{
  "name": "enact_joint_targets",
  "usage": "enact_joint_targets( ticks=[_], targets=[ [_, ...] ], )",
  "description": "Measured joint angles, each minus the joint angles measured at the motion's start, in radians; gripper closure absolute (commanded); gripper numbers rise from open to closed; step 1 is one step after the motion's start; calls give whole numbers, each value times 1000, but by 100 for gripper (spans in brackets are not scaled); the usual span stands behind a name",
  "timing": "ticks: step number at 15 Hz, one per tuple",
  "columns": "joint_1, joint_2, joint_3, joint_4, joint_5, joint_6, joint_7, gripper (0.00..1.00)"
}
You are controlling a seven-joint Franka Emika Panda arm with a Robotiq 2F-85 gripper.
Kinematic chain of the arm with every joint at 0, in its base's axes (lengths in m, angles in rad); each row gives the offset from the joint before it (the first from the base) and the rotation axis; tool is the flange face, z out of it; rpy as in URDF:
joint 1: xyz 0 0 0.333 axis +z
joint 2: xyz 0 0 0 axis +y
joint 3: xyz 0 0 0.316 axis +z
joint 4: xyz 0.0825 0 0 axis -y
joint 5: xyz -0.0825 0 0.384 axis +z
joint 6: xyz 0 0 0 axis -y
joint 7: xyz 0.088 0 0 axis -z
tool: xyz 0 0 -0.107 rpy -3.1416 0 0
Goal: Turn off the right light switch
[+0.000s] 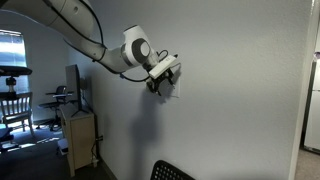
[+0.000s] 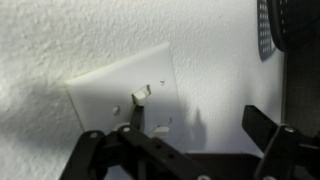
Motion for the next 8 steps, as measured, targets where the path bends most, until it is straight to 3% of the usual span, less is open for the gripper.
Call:
enact_joint_targets(
  ticks=[5,8],
  targets=[
    [-39,0,39,44,169,-40,-96,0],
    [-46,0,41,80,190,-89,-101,0]
  ],
)
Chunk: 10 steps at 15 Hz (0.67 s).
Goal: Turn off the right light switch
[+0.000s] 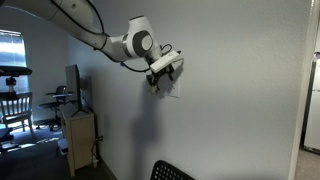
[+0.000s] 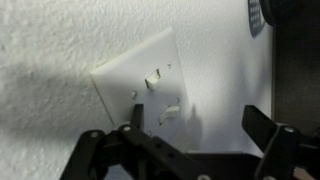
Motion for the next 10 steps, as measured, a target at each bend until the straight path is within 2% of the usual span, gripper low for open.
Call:
enact_joint_targets(
  ticks=[6,10],
  targets=[
    [-23,13,-1,13,2,-80,0,0],
    [-24,32,0,14,11,-89,0,0]
  ],
)
